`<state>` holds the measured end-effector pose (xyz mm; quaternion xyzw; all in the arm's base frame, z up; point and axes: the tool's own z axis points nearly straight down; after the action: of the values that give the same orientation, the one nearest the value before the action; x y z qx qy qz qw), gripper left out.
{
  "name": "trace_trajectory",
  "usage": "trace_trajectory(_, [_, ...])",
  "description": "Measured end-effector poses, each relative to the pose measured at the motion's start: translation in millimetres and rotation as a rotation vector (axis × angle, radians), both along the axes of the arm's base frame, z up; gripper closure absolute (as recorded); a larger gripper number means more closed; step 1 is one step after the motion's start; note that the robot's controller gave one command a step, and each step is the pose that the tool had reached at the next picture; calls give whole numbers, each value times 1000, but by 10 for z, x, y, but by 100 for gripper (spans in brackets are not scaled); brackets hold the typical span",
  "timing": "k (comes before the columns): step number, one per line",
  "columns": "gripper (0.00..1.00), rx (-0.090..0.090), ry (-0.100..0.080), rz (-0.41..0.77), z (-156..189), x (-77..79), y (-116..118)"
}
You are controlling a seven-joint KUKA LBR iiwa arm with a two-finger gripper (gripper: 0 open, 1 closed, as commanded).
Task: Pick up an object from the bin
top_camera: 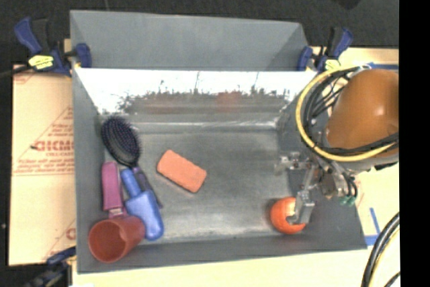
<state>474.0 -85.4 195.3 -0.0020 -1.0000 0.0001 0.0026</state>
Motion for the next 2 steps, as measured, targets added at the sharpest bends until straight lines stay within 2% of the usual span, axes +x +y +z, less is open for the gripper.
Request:
trace_trajectory(1, [0, -1, -6, 5, 36, 11, 4])
trace_trajectory(2, [0, -6, -27, 301, -1226, 41, -353])
